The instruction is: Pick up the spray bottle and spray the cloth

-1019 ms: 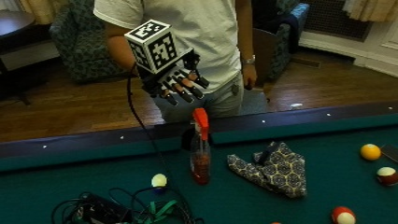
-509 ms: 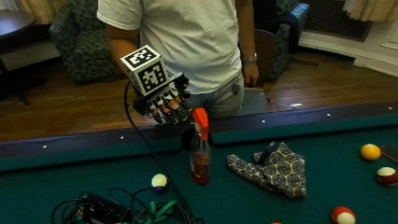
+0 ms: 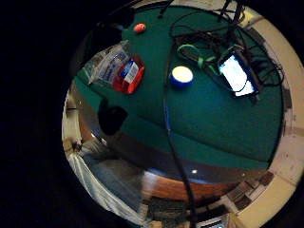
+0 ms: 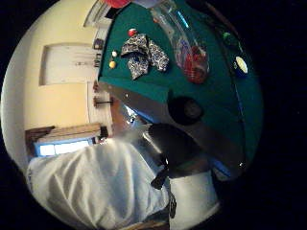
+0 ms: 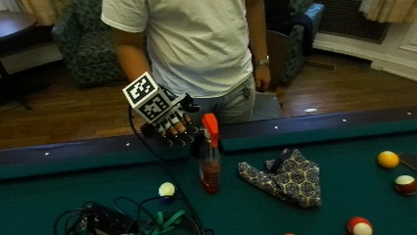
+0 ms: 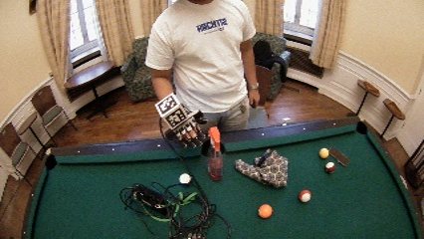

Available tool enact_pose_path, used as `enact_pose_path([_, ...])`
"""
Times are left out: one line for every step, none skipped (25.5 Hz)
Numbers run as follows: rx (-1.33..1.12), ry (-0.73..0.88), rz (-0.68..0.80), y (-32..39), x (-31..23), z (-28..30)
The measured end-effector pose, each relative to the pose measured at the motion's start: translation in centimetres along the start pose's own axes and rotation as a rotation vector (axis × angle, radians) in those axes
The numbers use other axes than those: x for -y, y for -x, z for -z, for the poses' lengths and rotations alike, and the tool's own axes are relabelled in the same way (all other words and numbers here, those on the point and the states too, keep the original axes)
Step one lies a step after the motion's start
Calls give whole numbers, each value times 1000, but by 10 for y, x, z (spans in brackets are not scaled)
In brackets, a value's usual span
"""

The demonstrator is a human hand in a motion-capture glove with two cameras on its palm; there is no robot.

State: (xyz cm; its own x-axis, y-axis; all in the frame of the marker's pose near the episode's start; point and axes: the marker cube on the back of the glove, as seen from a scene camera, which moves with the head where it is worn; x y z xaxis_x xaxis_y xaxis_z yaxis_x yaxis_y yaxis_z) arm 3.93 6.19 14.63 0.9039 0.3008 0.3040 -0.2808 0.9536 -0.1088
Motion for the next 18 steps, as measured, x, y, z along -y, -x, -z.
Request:
enact_pose_path([41, 4, -9, -1, 1, -3])
enact_pose_path([84, 8, -18, -2, 2, -6])
enact_pose_path([128, 10, -27, -2, 3, -9])
enact_pose_path([170, 11, -36, -2, 4, -11])
enact_pose_path([211, 10, -44, -2, 6, -14])
enact_pose_path([251, 7, -52, -2, 8, -16])
enact_pose_path([291, 2, -61, -1, 10, -19])
enact_pose_path([332, -6, -69, -1, 13, -22])
enact_pose_path([371, -18, -77, -1, 16, -24])
enact_pose_path([409, -32, -84, 0, 19, -27])
enact_pose_path([446, -49, -90, 0, 22, -30])
enact_pose_path([481, -69, -96, 1, 26, -32])
enact_pose_path([513, -90, -102, 2, 30, -34])
enact_pose_path([541, -111, -107, 3, 34, -35])
enact_pose_path([565, -131, -111, 4, 38, -37])
enact_pose_path([584, -148, -114, 5, 42, -38])
enact_pose_path([602, -161, -116, 7, 46, -39])
enact_pose_path([621, -169, -118, 8, 49, -40])
